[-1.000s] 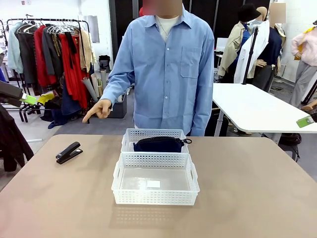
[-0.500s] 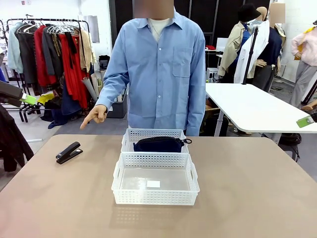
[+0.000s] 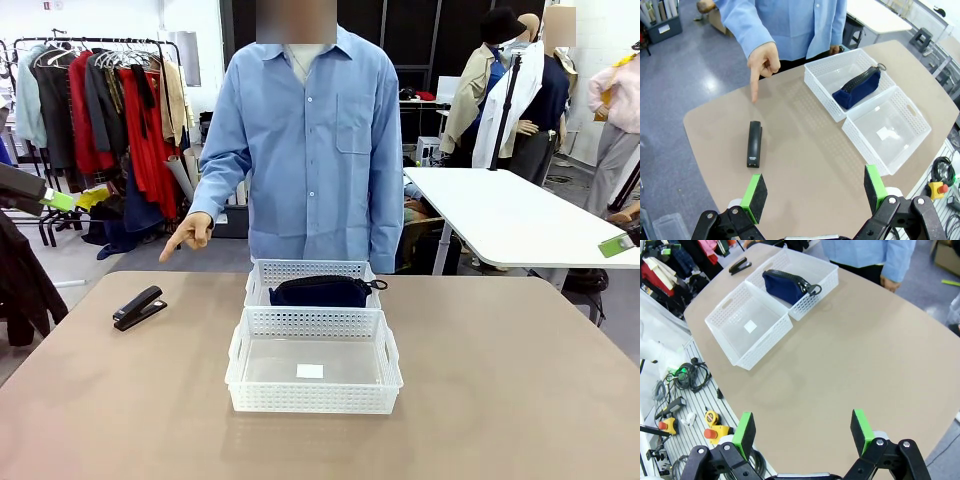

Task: Distribute items into two baskets.
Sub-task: Pick up the Stapler that the person points to.

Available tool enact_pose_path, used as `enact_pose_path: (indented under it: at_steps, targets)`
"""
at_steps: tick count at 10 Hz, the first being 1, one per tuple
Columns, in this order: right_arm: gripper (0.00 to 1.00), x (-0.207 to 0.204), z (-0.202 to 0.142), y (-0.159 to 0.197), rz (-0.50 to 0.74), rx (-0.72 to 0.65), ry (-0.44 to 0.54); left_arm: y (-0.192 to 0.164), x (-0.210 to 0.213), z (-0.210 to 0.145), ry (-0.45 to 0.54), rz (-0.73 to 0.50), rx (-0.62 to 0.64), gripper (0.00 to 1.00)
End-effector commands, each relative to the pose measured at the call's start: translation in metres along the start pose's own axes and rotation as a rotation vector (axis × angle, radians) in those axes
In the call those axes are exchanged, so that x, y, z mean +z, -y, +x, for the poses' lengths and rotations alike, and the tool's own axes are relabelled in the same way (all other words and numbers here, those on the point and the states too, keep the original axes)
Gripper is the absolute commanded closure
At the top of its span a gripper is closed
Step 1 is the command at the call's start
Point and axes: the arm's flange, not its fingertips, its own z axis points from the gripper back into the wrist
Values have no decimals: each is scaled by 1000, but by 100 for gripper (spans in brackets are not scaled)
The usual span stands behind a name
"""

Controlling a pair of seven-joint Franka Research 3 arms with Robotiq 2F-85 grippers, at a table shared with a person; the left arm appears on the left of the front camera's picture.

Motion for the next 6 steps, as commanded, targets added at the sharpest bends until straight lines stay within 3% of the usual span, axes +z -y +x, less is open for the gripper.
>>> enact_pose_path:
  at_steps: [1, 4, 5, 6]
  targets:
    - [0, 1, 1, 1, -1, 3, -4, 0, 0, 0, 0, 0, 0, 0]
    - [0, 1, 1, 1, -1, 3, -4, -18, -36, 31, -110, 86, 22, 0]
    - [0, 1, 1, 1, -1, 3, -4, -41, -72, 60, -245, 132, 3, 0]
    - [0, 1, 1, 1, -1, 3, -4, -42, -74, 61, -253, 133, -1, 0]
